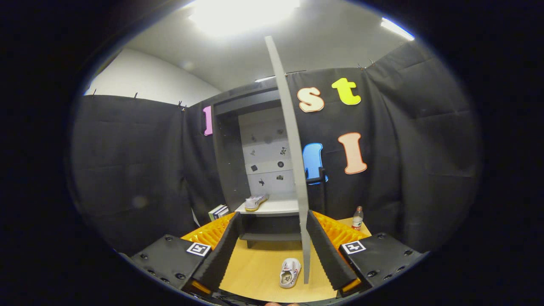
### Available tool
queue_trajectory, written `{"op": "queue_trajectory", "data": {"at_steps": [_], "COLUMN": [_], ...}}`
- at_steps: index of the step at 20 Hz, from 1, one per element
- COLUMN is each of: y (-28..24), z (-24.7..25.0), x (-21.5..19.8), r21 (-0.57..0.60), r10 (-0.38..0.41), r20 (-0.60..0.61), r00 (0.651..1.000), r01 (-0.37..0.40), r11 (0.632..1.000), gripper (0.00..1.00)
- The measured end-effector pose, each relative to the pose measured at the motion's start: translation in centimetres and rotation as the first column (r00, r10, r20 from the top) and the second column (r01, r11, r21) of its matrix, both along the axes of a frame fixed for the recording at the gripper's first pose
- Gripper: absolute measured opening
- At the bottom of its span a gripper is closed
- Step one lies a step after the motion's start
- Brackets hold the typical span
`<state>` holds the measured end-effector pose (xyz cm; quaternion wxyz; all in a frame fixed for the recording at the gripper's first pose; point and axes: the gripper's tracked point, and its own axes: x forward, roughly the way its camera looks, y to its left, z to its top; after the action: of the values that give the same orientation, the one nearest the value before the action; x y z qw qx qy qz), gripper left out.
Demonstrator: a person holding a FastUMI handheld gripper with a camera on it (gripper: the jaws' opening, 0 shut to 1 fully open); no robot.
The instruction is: Open the shoe cabinet door, grab the shoes and put them into the shoe cabinet, then close the shoe cabinet door.
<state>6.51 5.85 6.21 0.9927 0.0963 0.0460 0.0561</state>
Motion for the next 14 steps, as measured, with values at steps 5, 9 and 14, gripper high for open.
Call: {"op": "queue_trajectory", "data": {"at_steps": [5, 9, 14], "y": [6.3, 10.0, 13.3], "z": [-3.0, -8.3, -14.4], "x": [1.4, 4.2, 7.2], "r21": [-0.024, -0.126, -0.120], "r10": [0.078, 0.099, 0.139], "r20": [-0.085, -0.215, -0.328], "r00": [0.993, 0.972, 0.934], "r01": [-0.080, -0.128, -0.188], "r11": [0.996, 0.984, 0.975], "gripper": [0.98, 0.98, 0.98]}}
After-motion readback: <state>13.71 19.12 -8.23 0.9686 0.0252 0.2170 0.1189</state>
